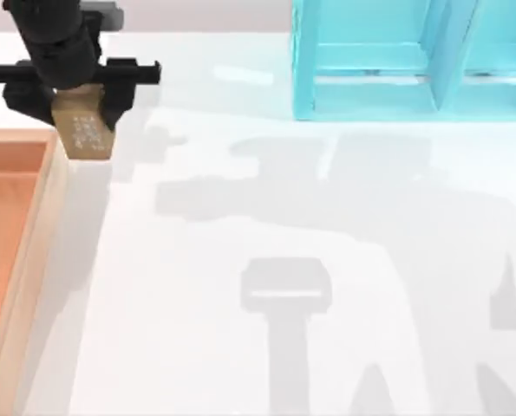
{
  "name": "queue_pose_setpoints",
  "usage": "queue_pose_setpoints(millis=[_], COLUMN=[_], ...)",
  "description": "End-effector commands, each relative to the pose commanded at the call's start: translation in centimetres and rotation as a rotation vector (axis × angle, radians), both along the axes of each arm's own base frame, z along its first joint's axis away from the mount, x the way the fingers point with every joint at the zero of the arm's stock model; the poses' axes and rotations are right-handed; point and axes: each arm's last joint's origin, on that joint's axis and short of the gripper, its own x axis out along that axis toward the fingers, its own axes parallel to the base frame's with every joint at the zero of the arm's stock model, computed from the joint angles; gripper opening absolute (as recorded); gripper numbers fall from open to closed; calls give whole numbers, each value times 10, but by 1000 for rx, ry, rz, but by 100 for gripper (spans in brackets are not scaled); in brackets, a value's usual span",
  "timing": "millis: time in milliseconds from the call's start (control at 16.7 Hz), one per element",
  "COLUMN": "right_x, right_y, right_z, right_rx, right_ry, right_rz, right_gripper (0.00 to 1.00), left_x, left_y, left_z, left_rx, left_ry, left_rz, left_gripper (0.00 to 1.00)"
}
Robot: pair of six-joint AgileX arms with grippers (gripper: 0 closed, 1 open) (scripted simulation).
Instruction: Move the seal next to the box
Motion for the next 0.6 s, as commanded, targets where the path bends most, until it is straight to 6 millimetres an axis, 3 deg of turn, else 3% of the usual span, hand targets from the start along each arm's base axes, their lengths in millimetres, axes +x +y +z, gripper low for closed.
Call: queue_pose_setpoints(millis=[180, 480, 600], right_x=[0, 0, 0], right_y=[0, 0, 0], right_z=[0, 0, 0], right_rx=[0, 0, 0], right_ry=[0, 0, 0], right_rz=[0, 0, 0], right_gripper=[100, 100, 100], left_x=[0, 0, 0], left_y=[1, 1, 1], left_z=[-18, -20, -20], left_rx=[-1, -3, -3], left_ry=[0, -3, -3], left_rz=[2, 1, 1], left_gripper=[0, 0, 15])
